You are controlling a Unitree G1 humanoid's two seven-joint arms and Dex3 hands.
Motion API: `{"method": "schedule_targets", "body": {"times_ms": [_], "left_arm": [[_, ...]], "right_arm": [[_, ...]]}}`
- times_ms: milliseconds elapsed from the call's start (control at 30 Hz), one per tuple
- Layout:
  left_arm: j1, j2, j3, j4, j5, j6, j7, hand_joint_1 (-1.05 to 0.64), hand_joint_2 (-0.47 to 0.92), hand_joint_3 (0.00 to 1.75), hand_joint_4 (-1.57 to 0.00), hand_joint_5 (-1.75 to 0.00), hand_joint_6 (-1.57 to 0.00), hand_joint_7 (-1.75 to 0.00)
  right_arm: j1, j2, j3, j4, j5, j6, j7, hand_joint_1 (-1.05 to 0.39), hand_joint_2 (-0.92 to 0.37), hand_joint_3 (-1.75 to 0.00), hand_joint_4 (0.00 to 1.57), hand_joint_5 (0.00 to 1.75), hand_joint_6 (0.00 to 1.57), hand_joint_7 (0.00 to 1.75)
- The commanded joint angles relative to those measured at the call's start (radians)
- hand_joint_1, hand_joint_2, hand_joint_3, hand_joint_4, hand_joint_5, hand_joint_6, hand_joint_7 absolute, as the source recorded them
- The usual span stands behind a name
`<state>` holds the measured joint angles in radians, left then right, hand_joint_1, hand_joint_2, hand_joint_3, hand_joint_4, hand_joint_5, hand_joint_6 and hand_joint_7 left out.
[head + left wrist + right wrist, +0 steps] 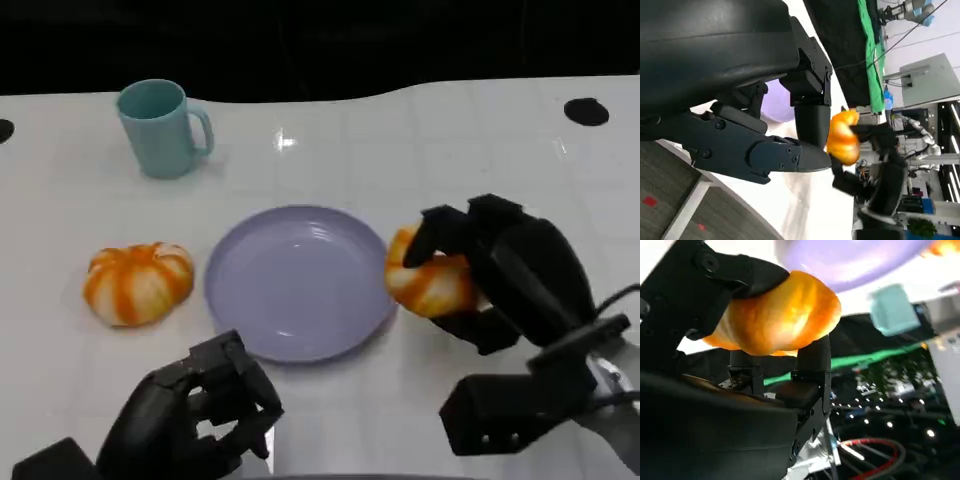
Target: Grasp the bread from the table and place it into the plate.
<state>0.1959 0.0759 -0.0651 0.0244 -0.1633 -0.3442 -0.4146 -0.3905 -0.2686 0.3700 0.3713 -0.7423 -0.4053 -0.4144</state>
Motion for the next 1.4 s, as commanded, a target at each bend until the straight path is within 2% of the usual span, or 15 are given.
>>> {"method": "schedule_targets", "body": {"times_ms": [33,233,500,700,800,833,867,933,967,1033,1067,1133,1167,1267,1400], "left_arm": [[0.008,0.008,0.002,-0.01,0.005,-0.004,0.01,-0.54,0.92,0.31,-0.67,-1.75,-0.59,-1.55],[0.014,0.005,-0.002,-0.013,-0.004,-0.009,0.005,-0.54,0.92,0.31,-0.67,-1.75,-0.59,-1.56],[0.021,0.005,-0.007,-0.01,-0.011,-0.023,-0.002,-0.53,0.92,0.31,-0.66,-1.75,-0.59,-1.57],[0.028,0.001,-0.013,-0.019,-0.009,-0.02,0.003,-0.53,0.92,0.31,-0.66,-1.75,-0.59,-1.56],[0.031,0.003,-0.016,-0.024,0.001,-0.022,0.009,-0.54,0.92,0.31,-0.66,-1.75,-0.58,-1.56],[0.031,0.003,-0.017,-0.026,0.003,-0.023,0.01,-0.54,0.92,0.31,-0.66,-1.75,-0.59,-1.56],[0.032,0.003,-0.018,-0.03,0.004,-0.019,0.011,-0.54,0.92,0.31,-0.66,-1.75,-0.59,-1.56],[0.034,0.002,-0.019,-0.034,0.003,-0.017,0.012,-0.54,0.92,0.31,-0.67,-1.75,-0.59,-1.56],[0.034,0.002,-0.019,-0.035,0.002,-0.016,0.013,-0.54,0.92,0.3,-0.67,-1.75,-0.59,-1.56],[0.034,0.002,-0.019,-0.036,0.002,-0.017,0.013,-0.54,0.92,0.3,-0.67,-1.75,-0.59,-1.56],[0.035,0.002,-0.019,-0.039,0.005,-0.016,0.014,-0.54,0.92,0.3,-0.67,-1.75,-0.59,-1.56],[0.037,0.004,-0.02,-0.042,0.008,-0.014,0.015,-0.54,0.92,0.31,-0.68,-1.75,-0.6,-1.56],[0.035,0.004,-0.02,-0.039,0.008,-0.022,0.012,-0.54,0.92,0.31,-0.68,-1.75,-0.6,-1.56],[0.032,0.004,-0.019,-0.032,0.005,-0.029,0.008,-0.56,0.92,0.32,-0.68,-1.75,-0.6,-1.56],[0.03,0.003,-0.019,-0.034,0.002,-0.021,0.01,-0.56,0.92,0.31,-0.68,-1.75,-0.6,-1.56]], "right_arm": [[-0.04,0.036,-0.003,-0.008,0.045,-0.013,0.041,-0.17,-0.3,-1.42,0.98,1.75,0.72,1.74],[-0.118,0.12,0.026,0.058,0.062,-0.008,0.091,-0.18,-0.27,-1.45,0.98,1.75,0.73,1.72],[-0.243,0.239,0.058,0.27,0.09,-0.015,0.117,-0.14,-0.26,-1.44,0.98,1.75,0.74,1.73],[-0.32,0.284,0.064,0.42,0.103,-0.01,0.122,-0.14,-0.3,-1.38,0.94,1.75,0.7,1.74],[-0.344,0.3,0.065,0.469,0.1,0.032,0.134,-0.15,-0.33,-1.31,0.87,1.75,0.72,1.57],[-0.349,0.303,0.066,0.477,0.099,0.047,0.141,-0.17,-0.41,-1.1,0.76,1.56,0.74,1.24],[-0.355,0.296,0.078,0.473,0.085,0.07,0.162,-0.18,-0.44,-1.0,0.73,1.49,0.77,1.09],[-0.362,0.28,0.104,0.456,0.055,0.109,0.198,-0.29,-0.6,-0.68,0.55,0.99,0.65,0.66],[-0.363,0.276,0.112,0.449,0.049,0.121,0.208,-0.33,-0.69,-0.5,0.53,0.78,0.65,0.46],[-0.361,0.274,0.116,0.44,0.049,0.131,0.214,-0.35,-0.75,-0.38,0.53,0.66,0.67,0.31],[-0.361,0.263,0.129,0.421,0.037,0.159,0.257,-0.41,-0.78,-0.37,0.43,0.59,0.6,0.25],[-0.357,0.247,0.146,0.38,0.023,0.203,0.327,-0.61,-0.89,-0.26,0.09,0.47,0.34,0.09],[-0.351,0.238,0.151,0.357,0.023,0.218,0.361,-0.65,-0.91,-0.26,0.05,0.41,0.29,0.06],[-0.326,0.217,0.151,0.284,0.037,0.246,0.437,-0.75,-0.92,-0.33,0.0,0.24,0.19,0.01],[-0.285,0.182,0.146,0.174,0.05,0.271,0.514,-0.78,-0.92,-0.36,0.0,0.18,0.16,0.01]]}}
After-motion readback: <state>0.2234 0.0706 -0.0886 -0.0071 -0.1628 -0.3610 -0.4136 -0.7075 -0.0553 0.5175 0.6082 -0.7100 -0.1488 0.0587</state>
